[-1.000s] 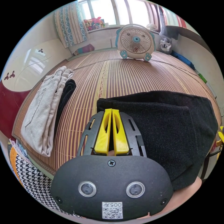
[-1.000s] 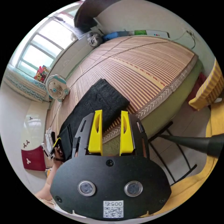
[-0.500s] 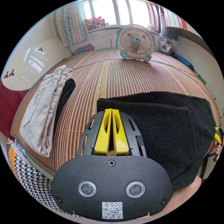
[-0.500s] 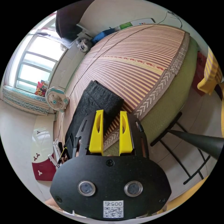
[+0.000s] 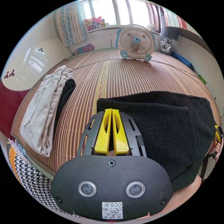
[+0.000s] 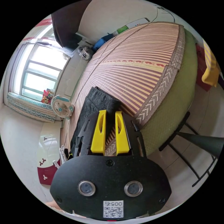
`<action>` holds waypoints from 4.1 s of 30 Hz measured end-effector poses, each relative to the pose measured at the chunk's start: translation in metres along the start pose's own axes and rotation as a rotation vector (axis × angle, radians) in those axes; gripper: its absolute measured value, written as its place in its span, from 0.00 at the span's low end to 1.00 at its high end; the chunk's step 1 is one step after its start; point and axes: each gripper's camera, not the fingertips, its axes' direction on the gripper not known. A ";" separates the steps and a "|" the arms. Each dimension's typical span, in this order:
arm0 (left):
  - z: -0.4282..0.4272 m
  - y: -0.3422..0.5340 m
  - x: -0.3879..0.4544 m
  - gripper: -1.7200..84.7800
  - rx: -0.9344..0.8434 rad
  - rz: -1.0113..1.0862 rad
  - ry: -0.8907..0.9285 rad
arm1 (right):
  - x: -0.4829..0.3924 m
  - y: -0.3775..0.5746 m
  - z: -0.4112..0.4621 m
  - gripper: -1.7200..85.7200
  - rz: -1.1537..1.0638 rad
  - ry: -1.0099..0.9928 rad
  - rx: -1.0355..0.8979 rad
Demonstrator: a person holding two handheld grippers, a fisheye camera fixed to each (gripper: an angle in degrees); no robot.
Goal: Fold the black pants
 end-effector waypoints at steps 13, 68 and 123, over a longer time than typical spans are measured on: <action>-0.087 0.037 -0.137 0.01 0.244 -0.058 0.516 | -0.186 0.071 -0.051 0.02 -0.373 -0.003 0.078; -0.084 0.149 -0.121 0.02 -0.124 0.059 0.361 | -0.379 0.374 0.238 0.01 -0.888 0.352 -0.349; 0.004 0.026 -0.026 0.01 -0.015 0.230 0.280 | -0.513 0.390 0.346 0.14 -1.460 0.180 -0.474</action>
